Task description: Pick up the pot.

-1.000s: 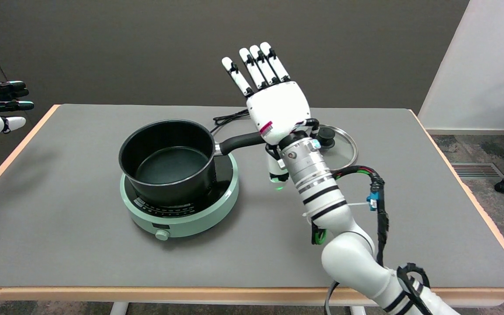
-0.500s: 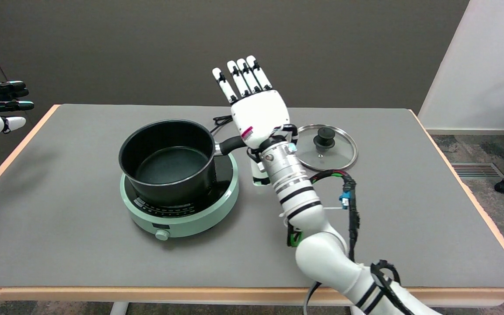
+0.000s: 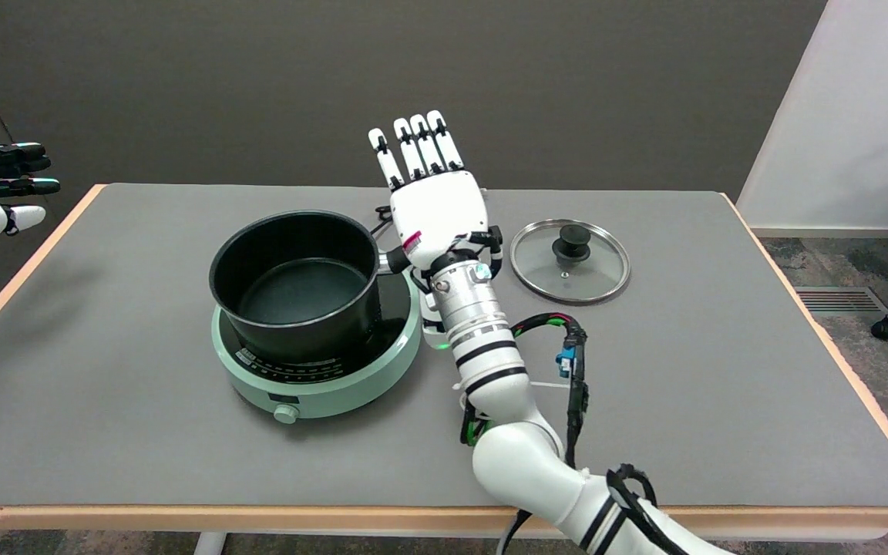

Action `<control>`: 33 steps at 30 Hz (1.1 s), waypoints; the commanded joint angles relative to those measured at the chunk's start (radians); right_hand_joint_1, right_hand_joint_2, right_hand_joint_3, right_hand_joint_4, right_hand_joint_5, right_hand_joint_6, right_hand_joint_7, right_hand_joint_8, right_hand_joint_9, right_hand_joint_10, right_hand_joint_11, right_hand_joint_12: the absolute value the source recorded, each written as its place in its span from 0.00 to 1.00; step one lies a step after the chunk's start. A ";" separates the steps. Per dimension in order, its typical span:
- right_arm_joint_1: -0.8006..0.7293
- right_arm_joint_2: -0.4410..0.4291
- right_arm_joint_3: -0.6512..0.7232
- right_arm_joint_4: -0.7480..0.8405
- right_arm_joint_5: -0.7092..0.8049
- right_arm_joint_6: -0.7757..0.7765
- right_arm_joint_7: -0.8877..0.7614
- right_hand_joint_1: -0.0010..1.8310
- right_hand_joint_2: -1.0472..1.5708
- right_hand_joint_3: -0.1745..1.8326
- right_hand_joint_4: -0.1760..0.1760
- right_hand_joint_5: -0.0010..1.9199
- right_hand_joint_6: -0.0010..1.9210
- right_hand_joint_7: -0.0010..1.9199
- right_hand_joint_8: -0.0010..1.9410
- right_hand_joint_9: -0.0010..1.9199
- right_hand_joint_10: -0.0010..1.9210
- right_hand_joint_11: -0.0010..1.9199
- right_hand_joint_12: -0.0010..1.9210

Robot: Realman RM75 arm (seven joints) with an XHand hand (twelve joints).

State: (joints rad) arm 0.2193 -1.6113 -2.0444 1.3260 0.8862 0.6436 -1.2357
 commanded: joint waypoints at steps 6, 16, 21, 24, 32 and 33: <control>0.068 -0.060 -0.040 -0.058 0.260 0.133 -0.233 0.76 0.01 0.51 0.64 0.03 0.03 0.03 0.03 0.03 0.03 0.03 0.03; 0.085 -0.056 -0.041 -0.055 0.379 0.136 -0.282 0.75 0.00 0.55 0.64 0.02 0.02 0.02 0.02 0.02 0.02 0.02 0.02; 0.095 -0.060 -0.051 -0.059 0.415 0.135 -0.284 0.73 0.00 0.60 0.66 0.02 0.02 0.02 0.02 0.02 0.02 0.02 0.02; 0.095 -0.060 -0.056 -0.057 0.448 0.131 -0.308 0.73 0.00 0.61 0.67 0.02 0.02 0.02 0.02 0.02 0.02 0.02 0.02; 0.104 -0.059 -0.065 -0.057 0.506 0.126 -0.332 0.72 0.00 0.63 0.67 0.01 0.01 0.01 0.01 0.01 0.01 0.01 0.01; 0.105 -0.059 -0.065 -0.058 0.513 0.125 -0.334 0.72 0.00 0.63 0.66 0.01 0.01 0.01 0.01 0.01 0.01 0.01 0.01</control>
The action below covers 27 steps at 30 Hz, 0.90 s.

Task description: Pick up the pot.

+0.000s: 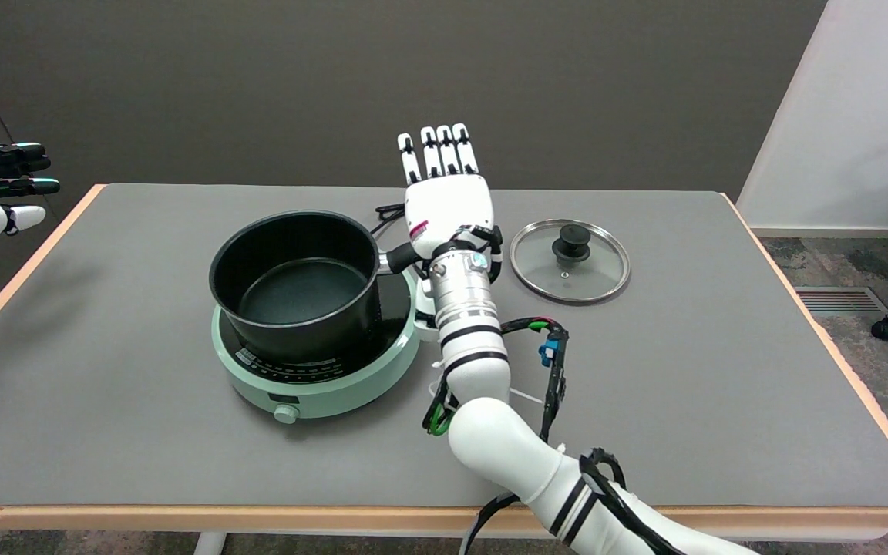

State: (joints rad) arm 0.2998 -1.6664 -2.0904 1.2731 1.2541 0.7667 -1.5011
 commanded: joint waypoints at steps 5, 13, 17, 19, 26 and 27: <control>0.030 0.002 -0.019 -0.010 0.190 -0.001 -0.085 0.72 0.00 0.63 0.65 0.01 0.01 0.01 0.01 0.01 0.01 0.01 0.01; 0.029 0.009 -0.011 -0.006 0.209 -0.001 -0.086 0.71 0.00 0.68 0.58 0.01 0.01 0.01 0.01 0.01 0.01 0.01 0.01; 0.029 0.013 -0.011 -0.002 0.242 -0.001 -0.101 0.71 0.00 0.71 0.59 0.01 0.01 0.01 0.01 0.01 0.01 0.01 0.01; 0.025 0.013 -0.012 0.006 0.260 -0.001 -0.118 0.70 0.00 0.72 0.60 0.01 0.01 0.01 0.01 0.01 0.01 0.01 0.01; 0.007 0.016 -0.012 0.034 0.264 0.007 -0.142 0.70 0.00 0.75 0.66 0.01 0.01 0.01 0.01 0.01 0.01 0.01 0.01; 0.005 0.016 -0.012 0.034 0.269 0.007 -0.145 0.70 0.00 0.75 0.68 0.01 0.01 0.01 0.01 0.01 0.01 0.01 0.01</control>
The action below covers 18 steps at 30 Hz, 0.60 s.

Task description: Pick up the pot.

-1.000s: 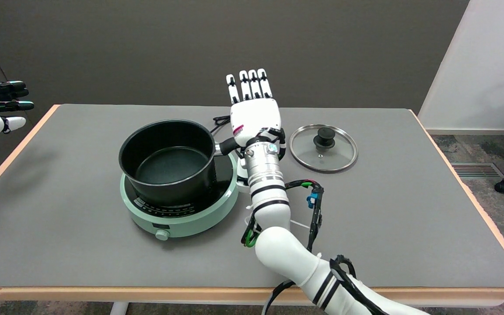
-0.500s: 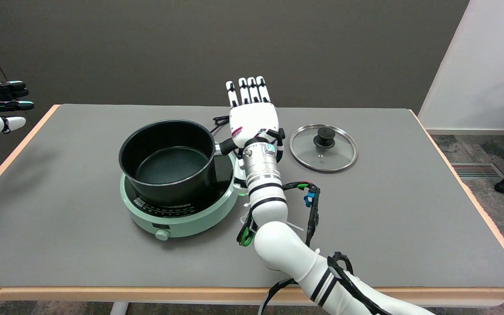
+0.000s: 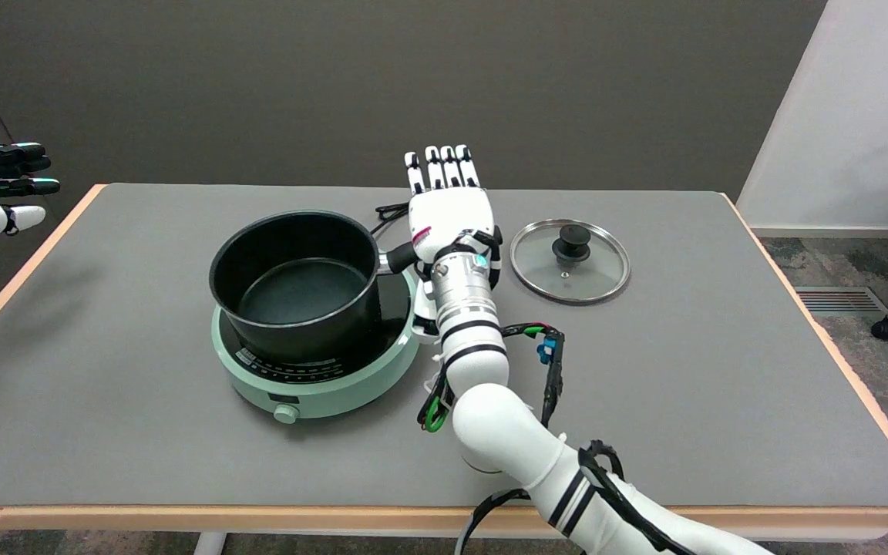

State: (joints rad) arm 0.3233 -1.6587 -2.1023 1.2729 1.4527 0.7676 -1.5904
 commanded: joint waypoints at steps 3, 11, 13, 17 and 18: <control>-0.019 0.008 -0.001 0.035 0.076 0.004 -0.056 0.70 0.00 0.77 0.71 0.01 0.01 0.01 0.01 0.01 0.01 0.01 0.01; -0.019 0.008 -0.003 0.045 0.089 -0.001 -0.065 0.69 0.00 0.81 0.79 0.00 0.00 0.00 0.00 0.00 0.00 0.00 0.00; -0.018 0.010 -0.005 0.045 0.103 -0.002 -0.065 0.69 0.00 0.79 0.83 0.00 0.00 0.00 0.00 0.00 0.00 0.00 0.00; -0.012 0.012 -0.008 0.044 0.128 -0.006 -0.065 0.69 0.00 0.77 0.85 0.00 0.00 0.00 0.00 0.00 0.00 0.00 0.00; -0.012 0.013 -0.008 0.044 0.131 -0.007 -0.065 0.69 0.00 0.76 0.86 0.00 0.00 0.00 0.00 0.00 0.00 0.00 0.00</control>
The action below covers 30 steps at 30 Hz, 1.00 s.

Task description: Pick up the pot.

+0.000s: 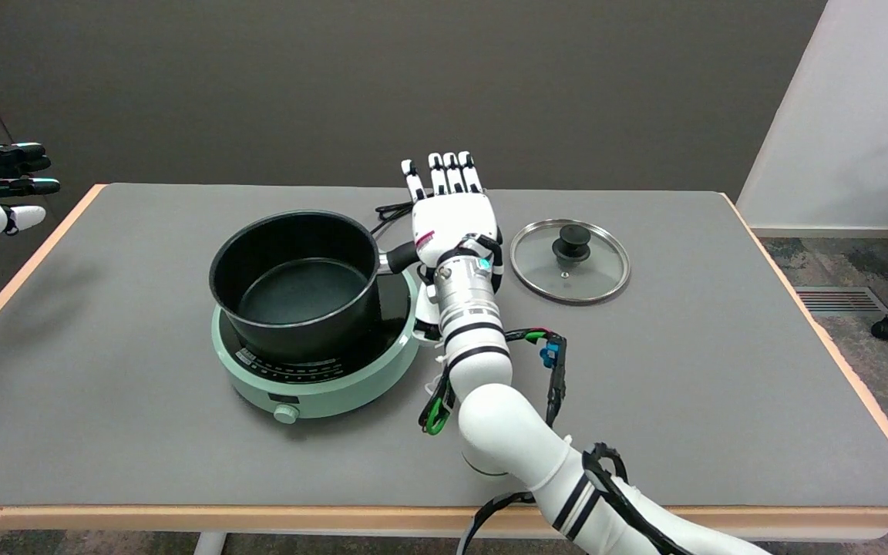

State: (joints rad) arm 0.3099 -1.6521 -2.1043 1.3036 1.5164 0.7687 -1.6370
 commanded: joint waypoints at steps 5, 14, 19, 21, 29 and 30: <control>-0.001 0.008 -0.004 0.030 0.093 -0.026 -0.066 0.69 0.02 0.66 0.92 0.00 0.00 0.00 0.00 0.00 0.00 0.00 0.00; -0.005 0.014 0.000 0.031 0.136 -0.031 -0.085 0.70 0.04 0.55 1.00 0.01 0.01 0.01 0.01 0.01 0.01 0.01 0.01; -0.002 0.015 -0.005 0.039 0.144 -0.029 -0.090 0.68 0.02 0.71 1.00 0.02 0.02 0.02 0.02 0.02 0.02 0.02 0.02; 0.000 0.016 -0.005 0.039 0.144 -0.029 -0.090 0.67 0.01 0.88 1.00 0.03 0.03 0.03 0.03 0.03 0.03 0.03 0.03; 0.005 0.019 -0.004 0.041 0.142 -0.052 -0.090 0.68 0.02 1.00 1.00 0.30 0.30 0.30 0.30 0.30 0.30 0.30 0.30; 0.006 0.019 -0.004 0.041 0.142 -0.053 -0.090 0.67 0.03 1.00 1.00 0.33 0.33 0.33 0.32 0.33 0.33 0.33 0.33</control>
State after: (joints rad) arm 0.3084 -1.6390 -2.1077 1.3353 1.6363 0.7420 -1.7122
